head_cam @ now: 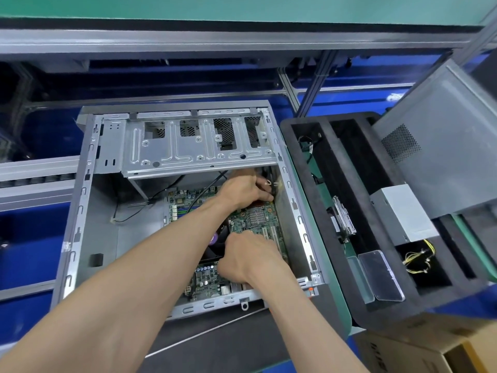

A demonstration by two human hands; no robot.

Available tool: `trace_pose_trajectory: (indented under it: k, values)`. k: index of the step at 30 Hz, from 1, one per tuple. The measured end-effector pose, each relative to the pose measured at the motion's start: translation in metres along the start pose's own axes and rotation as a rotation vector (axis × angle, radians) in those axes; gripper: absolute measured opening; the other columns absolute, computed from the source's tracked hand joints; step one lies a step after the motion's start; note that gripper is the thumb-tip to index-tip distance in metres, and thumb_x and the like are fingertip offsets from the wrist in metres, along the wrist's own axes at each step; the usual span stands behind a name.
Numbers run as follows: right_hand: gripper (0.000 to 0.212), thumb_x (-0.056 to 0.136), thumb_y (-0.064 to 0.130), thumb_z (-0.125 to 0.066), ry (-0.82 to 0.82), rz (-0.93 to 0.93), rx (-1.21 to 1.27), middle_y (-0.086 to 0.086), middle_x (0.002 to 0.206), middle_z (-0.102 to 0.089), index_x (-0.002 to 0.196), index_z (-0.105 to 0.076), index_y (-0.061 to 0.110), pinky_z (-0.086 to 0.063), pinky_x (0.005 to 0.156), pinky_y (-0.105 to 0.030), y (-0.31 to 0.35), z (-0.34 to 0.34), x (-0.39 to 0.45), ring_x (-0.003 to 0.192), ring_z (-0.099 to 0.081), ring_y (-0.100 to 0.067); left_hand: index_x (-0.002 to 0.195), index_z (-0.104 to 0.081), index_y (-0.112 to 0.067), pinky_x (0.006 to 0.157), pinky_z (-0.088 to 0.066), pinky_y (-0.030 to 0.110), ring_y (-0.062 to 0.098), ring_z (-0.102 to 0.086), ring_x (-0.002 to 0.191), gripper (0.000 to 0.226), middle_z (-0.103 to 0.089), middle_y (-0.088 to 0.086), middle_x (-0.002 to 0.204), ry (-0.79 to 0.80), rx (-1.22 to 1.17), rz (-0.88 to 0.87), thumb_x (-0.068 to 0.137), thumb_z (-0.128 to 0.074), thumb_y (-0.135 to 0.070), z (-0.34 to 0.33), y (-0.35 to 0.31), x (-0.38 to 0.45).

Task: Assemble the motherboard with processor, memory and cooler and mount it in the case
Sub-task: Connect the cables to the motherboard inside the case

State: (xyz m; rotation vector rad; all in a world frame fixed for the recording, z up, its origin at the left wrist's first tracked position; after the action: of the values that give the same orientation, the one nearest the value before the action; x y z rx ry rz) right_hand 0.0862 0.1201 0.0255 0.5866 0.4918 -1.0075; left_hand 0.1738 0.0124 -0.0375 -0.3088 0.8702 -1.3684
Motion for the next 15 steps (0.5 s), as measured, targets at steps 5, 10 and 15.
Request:
trace_pose_trajectory:
  k: [5, 10, 15]
  values:
    - [0.017, 0.085, 0.029, -0.054, -0.013, 0.009, 0.009, -0.010, 0.107, -0.064, 0.095, -0.051, 0.015, -0.039, 0.071, -0.038, -0.0012, 0.0008, -0.0005, 0.080, -0.049, -0.031, 0.076, -0.060, -0.046, 0.056, -0.037, 0.019, -0.005, -0.052, 0.065, 0.019, -0.069, -0.016, 0.106, -0.010, 0.007, -0.010, 0.078, -0.076, -0.057, -0.0002, -0.0011, -0.0006]
    - [0.016, 0.086, 0.029, -0.055, -0.024, 0.012, 0.007, -0.009, 0.100, -0.064, 0.094, -0.053, 0.015, -0.041, 0.069, -0.037, -0.0005, -0.0002, 0.0002, 0.078, -0.050, -0.030, 0.082, -0.064, -0.044, 0.074, -0.049, 0.024, 0.013, -0.065, 0.088, 0.018, -0.072, -0.012, 0.102, -0.033, 0.033, -0.036, 0.076, -0.078, -0.054, -0.0033, -0.0036, 0.0004]
    - [0.015, 0.084, 0.027, -0.054, -0.024, 0.016, 0.003, -0.003, 0.083, -0.050, 0.093, -0.052, 0.015, -0.040, 0.068, -0.037, -0.0011, 0.0005, 0.0000, 0.078, -0.050, -0.030, 0.083, -0.066, -0.044, 0.085, -0.052, 0.030, 0.014, -0.064, 0.093, 0.017, -0.071, -0.014, 0.110, -0.035, 0.032, -0.039, 0.076, -0.079, -0.052, -0.0037, -0.0043, 0.0000]
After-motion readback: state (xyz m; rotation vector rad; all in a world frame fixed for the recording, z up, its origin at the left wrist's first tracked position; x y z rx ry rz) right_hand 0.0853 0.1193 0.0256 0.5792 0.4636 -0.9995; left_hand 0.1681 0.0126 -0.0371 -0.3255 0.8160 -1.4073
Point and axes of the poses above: each hand's wrist, its own x-axis towards the middle knuckle, its own z-axis out of the back of the hand, y = z × x, the point moved 1 cm from there along x, towards the middle knuckle
